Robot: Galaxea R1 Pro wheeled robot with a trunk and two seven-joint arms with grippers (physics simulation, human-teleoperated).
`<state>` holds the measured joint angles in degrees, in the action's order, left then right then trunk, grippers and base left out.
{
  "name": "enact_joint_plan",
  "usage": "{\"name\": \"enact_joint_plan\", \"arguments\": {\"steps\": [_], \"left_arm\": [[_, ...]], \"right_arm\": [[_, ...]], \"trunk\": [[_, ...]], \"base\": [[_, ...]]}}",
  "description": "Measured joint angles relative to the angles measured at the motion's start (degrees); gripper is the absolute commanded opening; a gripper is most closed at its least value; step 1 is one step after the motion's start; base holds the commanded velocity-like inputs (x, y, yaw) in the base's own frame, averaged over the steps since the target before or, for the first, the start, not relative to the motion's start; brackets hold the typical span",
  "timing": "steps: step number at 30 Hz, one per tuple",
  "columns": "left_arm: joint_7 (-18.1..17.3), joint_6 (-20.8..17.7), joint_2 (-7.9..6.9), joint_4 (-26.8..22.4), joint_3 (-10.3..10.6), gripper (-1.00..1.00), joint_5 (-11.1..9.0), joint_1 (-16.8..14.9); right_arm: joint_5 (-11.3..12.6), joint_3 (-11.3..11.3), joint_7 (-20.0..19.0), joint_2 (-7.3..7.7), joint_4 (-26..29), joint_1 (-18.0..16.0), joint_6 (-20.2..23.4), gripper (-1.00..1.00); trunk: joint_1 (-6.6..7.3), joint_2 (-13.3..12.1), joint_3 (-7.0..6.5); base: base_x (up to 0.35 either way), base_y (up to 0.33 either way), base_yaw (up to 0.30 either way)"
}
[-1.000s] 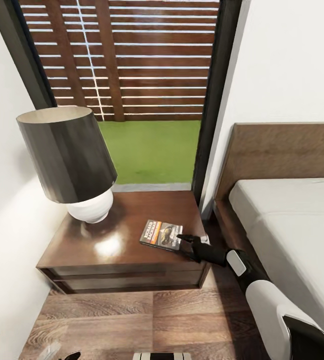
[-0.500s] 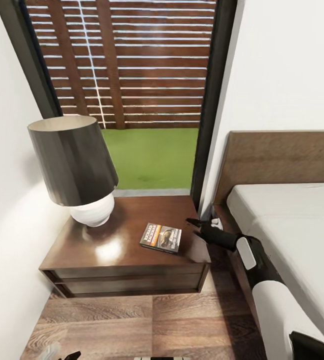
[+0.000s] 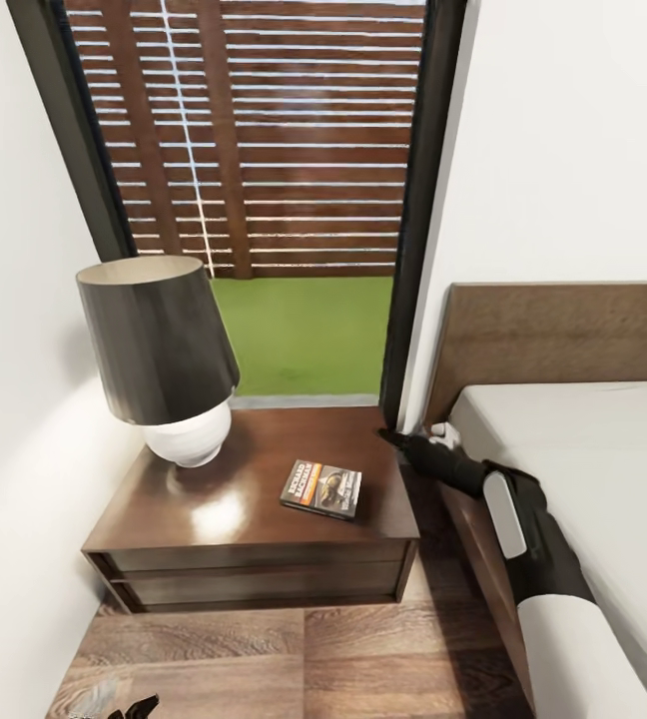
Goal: In the bedroom, move the book from the bed onto either nightstand, and place the two sandals side by side next to the bed.
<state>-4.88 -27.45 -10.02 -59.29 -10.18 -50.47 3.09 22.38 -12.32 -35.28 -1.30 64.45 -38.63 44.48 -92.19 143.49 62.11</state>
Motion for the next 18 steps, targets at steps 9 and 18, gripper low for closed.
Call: {"name": "enact_joint_plan", "arguments": {"steps": [9, 18], "left_arm": [[0.5, -0.3, -0.22, -0.1, -0.1, 1.00, 0.2, -1.4], [0.9, -0.1, 0.01, 0.2, -0.1, 1.00, 0.5, -1.6]], "right_arm": [[-6.1, 7.2, 8.5, -0.10, 14.4, 5.9, -4.6, 1.00], [-7.5, 8.3, 12.3, -0.20, 17.8, 8.2, -5.8, 1.00]], "trunk": [[0.23, -0.1, -2.00], [0.46, -0.2, -3.99]], "base": [[0.000, 0.000, 0.000], [0.000, 0.000, 0.000]]}}
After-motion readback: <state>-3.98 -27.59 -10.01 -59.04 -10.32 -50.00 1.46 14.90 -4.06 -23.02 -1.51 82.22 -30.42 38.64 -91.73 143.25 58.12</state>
